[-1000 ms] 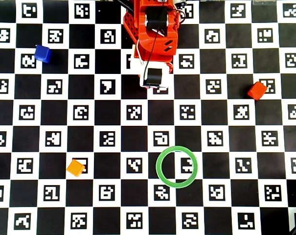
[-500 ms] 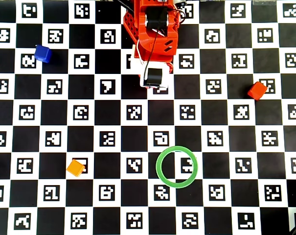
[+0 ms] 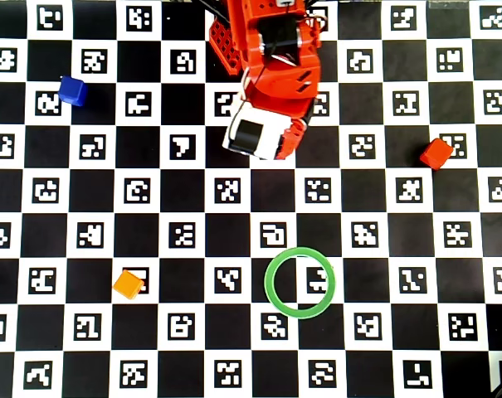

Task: Grab the red cube then put it in the green circle then put the blue cube on top and finally the orange cube on top

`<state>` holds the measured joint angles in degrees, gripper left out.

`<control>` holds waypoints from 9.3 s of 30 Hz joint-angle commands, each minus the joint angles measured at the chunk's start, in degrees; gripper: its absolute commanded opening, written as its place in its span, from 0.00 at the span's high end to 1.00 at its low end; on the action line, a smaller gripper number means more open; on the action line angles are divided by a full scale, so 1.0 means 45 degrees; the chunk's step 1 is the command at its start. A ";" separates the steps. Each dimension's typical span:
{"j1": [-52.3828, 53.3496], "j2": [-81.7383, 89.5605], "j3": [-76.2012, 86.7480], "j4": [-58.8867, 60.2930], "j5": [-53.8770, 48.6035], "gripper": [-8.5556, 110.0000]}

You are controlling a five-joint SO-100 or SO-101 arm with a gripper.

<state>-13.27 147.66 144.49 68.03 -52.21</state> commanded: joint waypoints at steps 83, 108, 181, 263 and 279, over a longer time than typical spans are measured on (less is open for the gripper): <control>-0.9668 -1.9062 -1.5449 0.1914 1.4883 0.56; -0.9902 -1.9180 -1.5371 0.1797 1.4512 0.85; 0.0566 -2.0020 -2.4844 0.6875 1.2285 0.88; 0.1348 -2.0703 -1.8184 0.1191 1.2969 0.61; 0.1270 -2.0254 -1.8320 0.1406 1.3379 0.58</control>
<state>-7.91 52.03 63.02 73.74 7.65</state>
